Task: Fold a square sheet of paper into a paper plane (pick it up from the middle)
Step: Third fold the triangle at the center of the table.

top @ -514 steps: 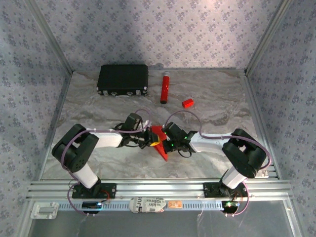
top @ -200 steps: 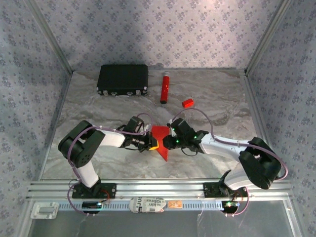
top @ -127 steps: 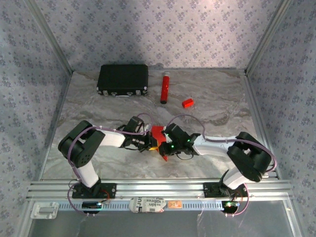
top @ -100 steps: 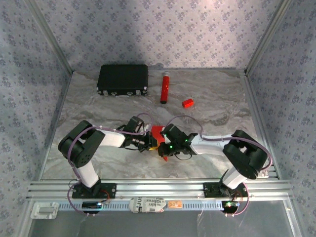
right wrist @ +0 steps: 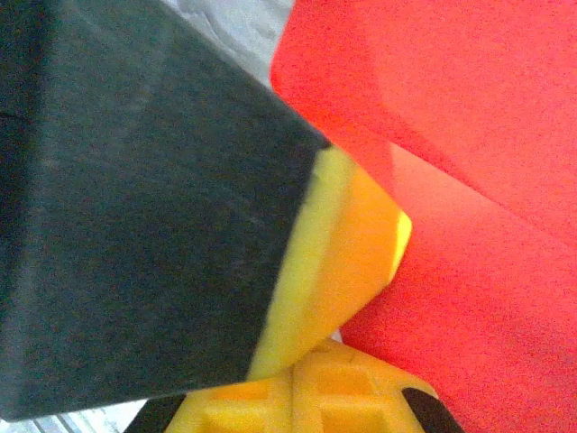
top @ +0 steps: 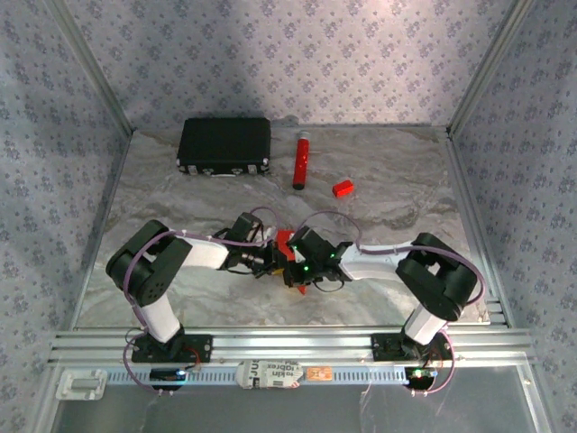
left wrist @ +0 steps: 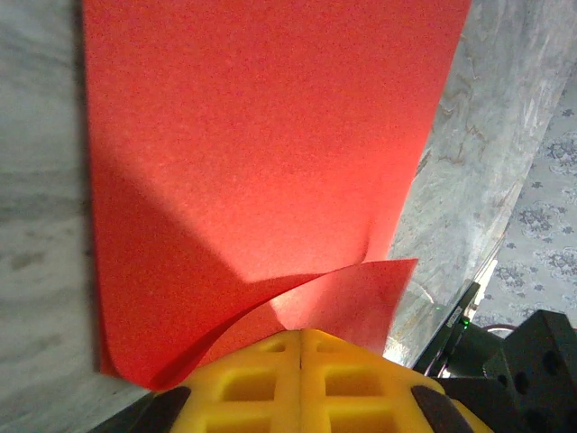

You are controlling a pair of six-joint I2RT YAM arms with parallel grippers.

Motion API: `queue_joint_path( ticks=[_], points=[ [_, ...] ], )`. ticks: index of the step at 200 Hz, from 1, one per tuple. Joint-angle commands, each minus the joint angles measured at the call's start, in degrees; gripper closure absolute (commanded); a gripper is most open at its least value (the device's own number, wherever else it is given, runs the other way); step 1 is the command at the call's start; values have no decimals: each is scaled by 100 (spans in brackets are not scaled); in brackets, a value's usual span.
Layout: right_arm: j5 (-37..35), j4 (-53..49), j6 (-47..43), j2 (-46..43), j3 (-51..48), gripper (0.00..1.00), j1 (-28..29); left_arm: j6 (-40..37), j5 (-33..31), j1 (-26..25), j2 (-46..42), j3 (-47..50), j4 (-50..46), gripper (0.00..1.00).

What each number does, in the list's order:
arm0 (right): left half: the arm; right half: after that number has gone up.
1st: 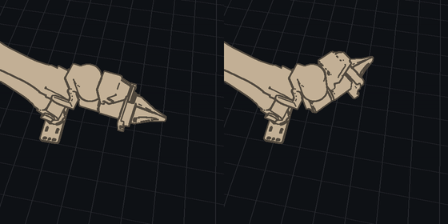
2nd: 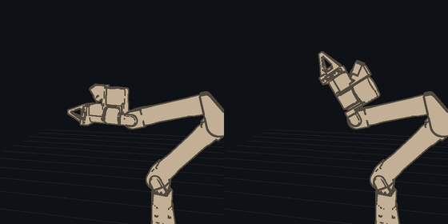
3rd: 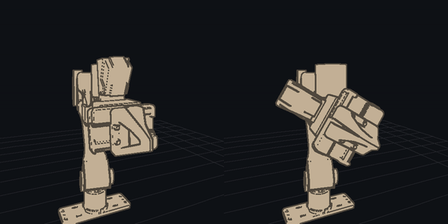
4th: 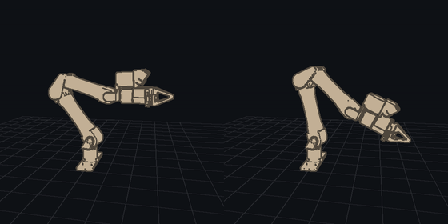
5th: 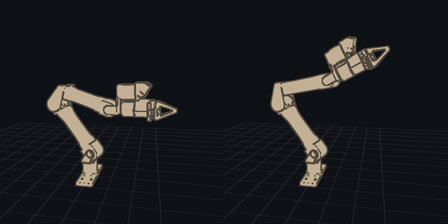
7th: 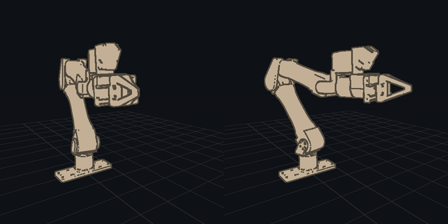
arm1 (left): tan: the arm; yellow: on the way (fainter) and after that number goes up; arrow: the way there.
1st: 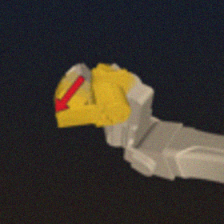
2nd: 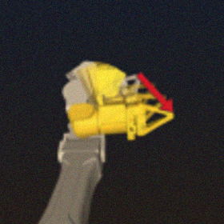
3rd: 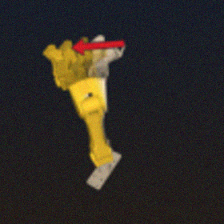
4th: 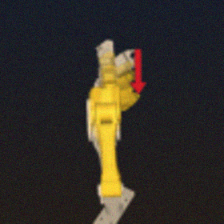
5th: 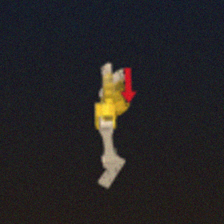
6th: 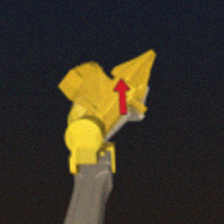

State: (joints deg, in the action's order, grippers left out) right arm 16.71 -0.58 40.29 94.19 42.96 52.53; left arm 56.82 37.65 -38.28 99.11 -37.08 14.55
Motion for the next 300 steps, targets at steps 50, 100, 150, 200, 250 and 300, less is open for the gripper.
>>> queue_joint_path(
  ticks=[50, 100, 150, 200, 250, 300],
  points=[
    [169, 470, 336, -64, -606, 97, -50, -101, -337, 13, 249, 61, -575, 100],
    [271, 637, 389, -236, -817, 95, -76, -135, -362, 33, 267, 58, -696, 100],
    [315, 700, 407, -458, -1068, 94, -112, -142, -363, 78, 248, 29, -778, 100],
    [343, 639, 378, -695, -1338, 94, -115, -127, -363, 79, 223, 17, -795, 100],
    [372, 581, 367, -971, -1691, 93, -120, -127, -381, 88, 231, 34, -787, 100],
    [377, 365, 298, -1227, -1902, 94, -146, -136, -382, 111, 248, 49, -800, 100]
  ],
)
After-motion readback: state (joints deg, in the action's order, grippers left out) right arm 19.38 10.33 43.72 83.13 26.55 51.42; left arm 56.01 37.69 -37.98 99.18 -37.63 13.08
